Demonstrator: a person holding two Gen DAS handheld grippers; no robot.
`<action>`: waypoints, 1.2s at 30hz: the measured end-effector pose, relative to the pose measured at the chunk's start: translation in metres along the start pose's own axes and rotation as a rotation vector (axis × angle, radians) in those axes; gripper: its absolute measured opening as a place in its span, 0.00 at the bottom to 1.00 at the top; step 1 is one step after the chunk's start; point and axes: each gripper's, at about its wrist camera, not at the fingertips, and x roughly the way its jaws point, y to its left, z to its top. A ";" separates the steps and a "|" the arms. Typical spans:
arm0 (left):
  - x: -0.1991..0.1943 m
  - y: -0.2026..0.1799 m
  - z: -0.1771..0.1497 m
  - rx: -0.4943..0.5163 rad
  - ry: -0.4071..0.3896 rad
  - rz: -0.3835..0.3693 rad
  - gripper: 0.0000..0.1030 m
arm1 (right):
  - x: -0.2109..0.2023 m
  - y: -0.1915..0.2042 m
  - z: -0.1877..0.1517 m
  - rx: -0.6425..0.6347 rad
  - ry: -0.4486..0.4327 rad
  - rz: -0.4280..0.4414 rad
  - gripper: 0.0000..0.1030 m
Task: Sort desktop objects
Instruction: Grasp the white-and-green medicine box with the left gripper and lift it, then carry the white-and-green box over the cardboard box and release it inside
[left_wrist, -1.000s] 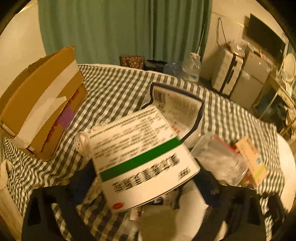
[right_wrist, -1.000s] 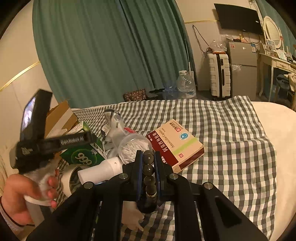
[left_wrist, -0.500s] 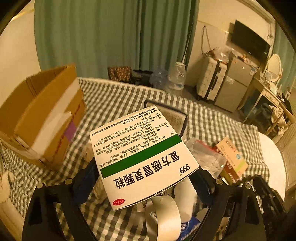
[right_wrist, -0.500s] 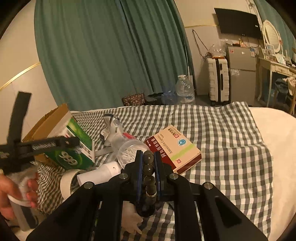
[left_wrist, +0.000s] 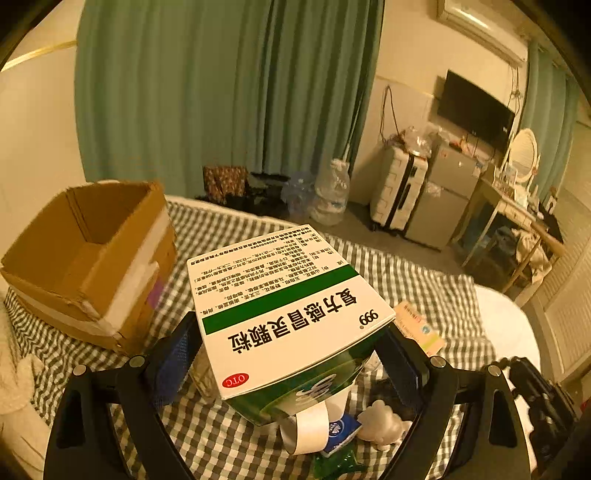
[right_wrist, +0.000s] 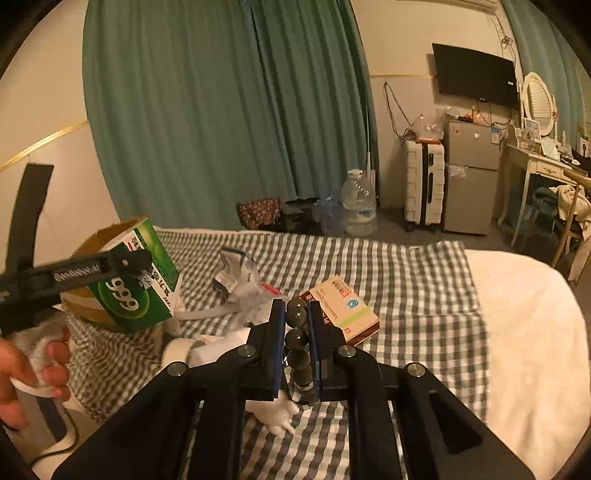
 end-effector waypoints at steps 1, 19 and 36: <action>-0.005 0.001 0.002 -0.007 -0.005 -0.009 0.90 | -0.009 0.002 0.003 -0.004 -0.007 -0.014 0.11; -0.088 0.061 0.058 -0.022 -0.106 -0.046 0.90 | -0.097 0.082 0.063 -0.112 -0.059 -0.085 0.11; -0.106 0.177 0.104 0.120 -0.208 0.058 0.90 | -0.040 0.227 0.114 -0.313 0.010 0.074 0.11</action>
